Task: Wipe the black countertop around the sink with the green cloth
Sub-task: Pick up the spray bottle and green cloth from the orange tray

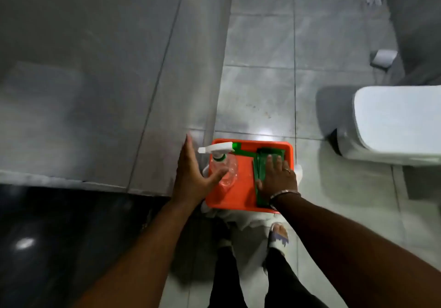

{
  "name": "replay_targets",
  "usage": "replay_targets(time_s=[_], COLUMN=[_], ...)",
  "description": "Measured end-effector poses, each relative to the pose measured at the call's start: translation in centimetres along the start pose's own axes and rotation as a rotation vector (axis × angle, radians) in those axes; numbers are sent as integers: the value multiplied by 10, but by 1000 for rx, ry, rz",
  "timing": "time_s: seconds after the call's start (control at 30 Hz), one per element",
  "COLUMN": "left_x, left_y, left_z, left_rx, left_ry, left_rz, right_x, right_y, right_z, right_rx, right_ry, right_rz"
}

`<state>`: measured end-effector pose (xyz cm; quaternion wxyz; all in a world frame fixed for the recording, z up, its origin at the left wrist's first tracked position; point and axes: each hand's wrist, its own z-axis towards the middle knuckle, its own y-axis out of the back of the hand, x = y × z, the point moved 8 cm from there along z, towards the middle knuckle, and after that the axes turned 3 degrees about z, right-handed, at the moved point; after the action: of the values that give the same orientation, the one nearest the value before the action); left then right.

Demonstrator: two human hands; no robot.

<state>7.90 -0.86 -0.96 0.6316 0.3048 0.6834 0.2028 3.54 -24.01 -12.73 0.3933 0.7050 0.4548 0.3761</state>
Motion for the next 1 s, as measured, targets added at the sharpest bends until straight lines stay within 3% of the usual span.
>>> replay_targets(time_s=[0.07,0.13,0.23,0.47,0.57,0.7,0.87,1.0], left_x=[16,19,6,-15,-36,-59,-96,-127], left_y=[-20,-31,-41,-59,-56,-48,-32,-15], left_z=[10,22,43,61,65,69,73,80], left_rx=[52,68,83,273,267,184,183,227], left_ry=[69,22,-73,-229,-380,-429,-316,-251], left_rz=[-180,-260,-385,-385,-290,-379,-484,-565], right_x=[-11,-22,-34,-55,-61,-53,-53,-50], right_y=[-28,-50,-70,-78,-88,-66,35,154], right_z=[16,32,43,50,65,69,46,36], right_rx=[114,136,77,-39,64,160,-75,-139], right_ry=[-154,-259,-440,-870,-740,-507,-399,-204], right_rz=[130,206,328,480,554,970,1592,1856])
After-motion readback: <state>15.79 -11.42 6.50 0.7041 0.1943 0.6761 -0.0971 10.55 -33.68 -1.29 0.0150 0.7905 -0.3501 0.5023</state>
